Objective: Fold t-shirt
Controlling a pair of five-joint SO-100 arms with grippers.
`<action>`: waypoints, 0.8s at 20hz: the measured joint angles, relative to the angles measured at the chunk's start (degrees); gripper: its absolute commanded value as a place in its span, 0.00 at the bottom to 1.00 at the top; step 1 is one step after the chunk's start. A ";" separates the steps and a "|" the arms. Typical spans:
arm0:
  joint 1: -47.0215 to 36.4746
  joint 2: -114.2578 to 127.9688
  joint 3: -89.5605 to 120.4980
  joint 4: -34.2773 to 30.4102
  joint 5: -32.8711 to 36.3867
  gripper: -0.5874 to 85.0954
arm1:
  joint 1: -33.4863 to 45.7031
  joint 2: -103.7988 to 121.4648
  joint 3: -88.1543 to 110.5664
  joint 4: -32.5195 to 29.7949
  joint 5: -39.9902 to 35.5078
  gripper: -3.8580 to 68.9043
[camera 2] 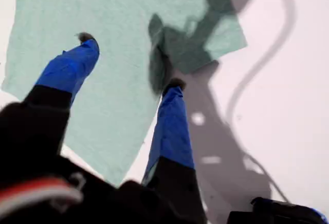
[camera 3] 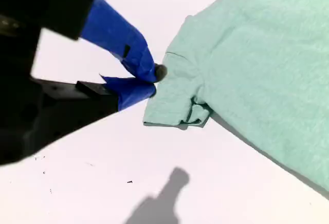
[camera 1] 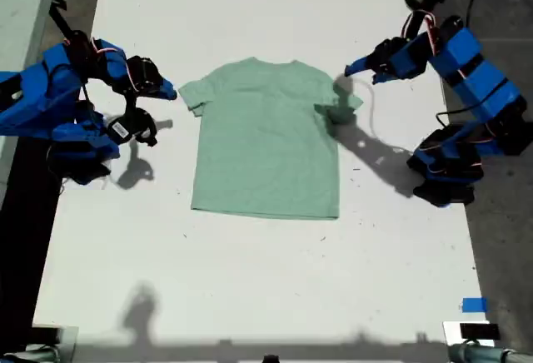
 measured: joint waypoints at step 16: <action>-0.53 -5.19 0.00 -0.26 0.44 0.03 | 8.00 -22.85 23.47 -36.21 -7.12 0.48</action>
